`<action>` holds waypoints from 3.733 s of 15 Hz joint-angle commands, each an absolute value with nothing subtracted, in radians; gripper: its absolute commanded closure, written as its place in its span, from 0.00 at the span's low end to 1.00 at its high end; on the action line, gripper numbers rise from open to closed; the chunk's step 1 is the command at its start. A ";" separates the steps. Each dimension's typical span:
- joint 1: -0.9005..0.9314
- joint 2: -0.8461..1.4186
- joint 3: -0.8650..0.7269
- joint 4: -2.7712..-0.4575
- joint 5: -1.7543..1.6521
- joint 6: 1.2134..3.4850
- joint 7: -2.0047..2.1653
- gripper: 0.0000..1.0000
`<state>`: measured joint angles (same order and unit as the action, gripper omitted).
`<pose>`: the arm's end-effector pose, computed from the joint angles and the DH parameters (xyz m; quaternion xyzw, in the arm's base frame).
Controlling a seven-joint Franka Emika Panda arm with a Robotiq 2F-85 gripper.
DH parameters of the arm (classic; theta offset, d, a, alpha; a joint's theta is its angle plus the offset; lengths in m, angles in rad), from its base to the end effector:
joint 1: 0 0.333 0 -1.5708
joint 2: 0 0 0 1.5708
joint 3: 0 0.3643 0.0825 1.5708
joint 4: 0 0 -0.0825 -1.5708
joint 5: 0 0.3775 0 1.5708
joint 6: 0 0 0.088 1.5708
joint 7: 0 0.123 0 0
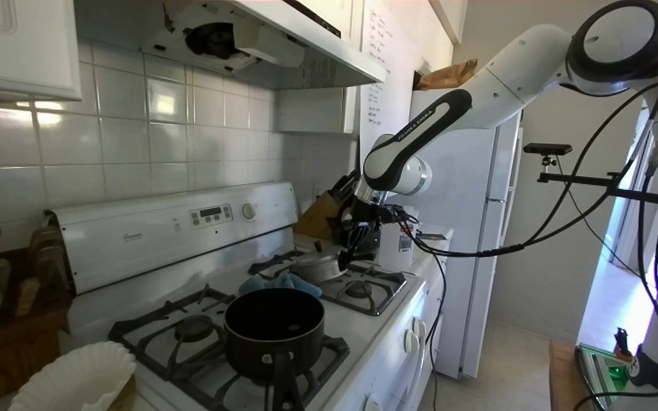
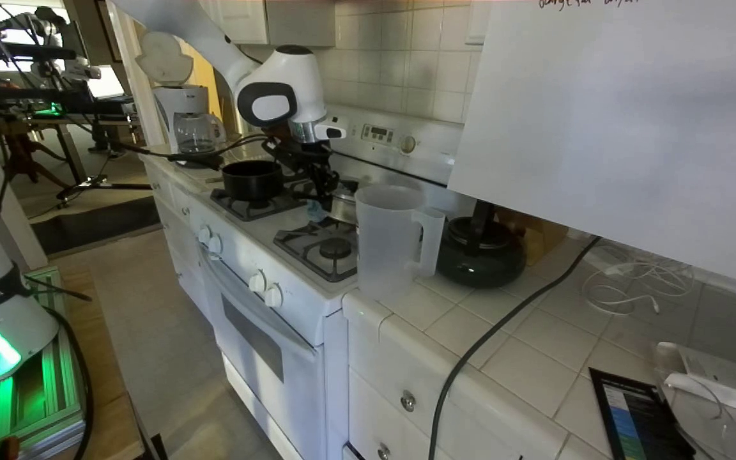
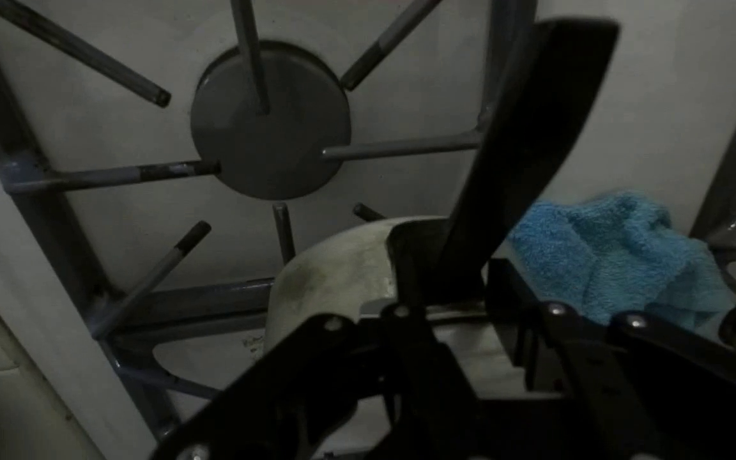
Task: Move the silver pot to the top left stove plate
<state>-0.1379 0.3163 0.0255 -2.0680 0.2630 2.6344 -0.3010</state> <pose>0.6217 -0.0755 0.3381 -0.9889 0.0138 -0.1374 0.0543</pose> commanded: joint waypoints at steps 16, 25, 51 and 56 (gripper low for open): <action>-0.191 0.275 -0.027 -2.220 0.269 2.626 -0.212 0.34; -0.258 0.065 -0.088 -2.173 0.517 2.202 -0.295 0.00; -0.193 0.333 -0.140 -2.133 0.350 2.310 -0.198 0.00; -0.184 0.319 -0.078 -2.190 0.380 2.416 -0.227 0.00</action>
<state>-0.1801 0.3397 -0.1069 -2.1493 0.3793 2.3580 -0.2205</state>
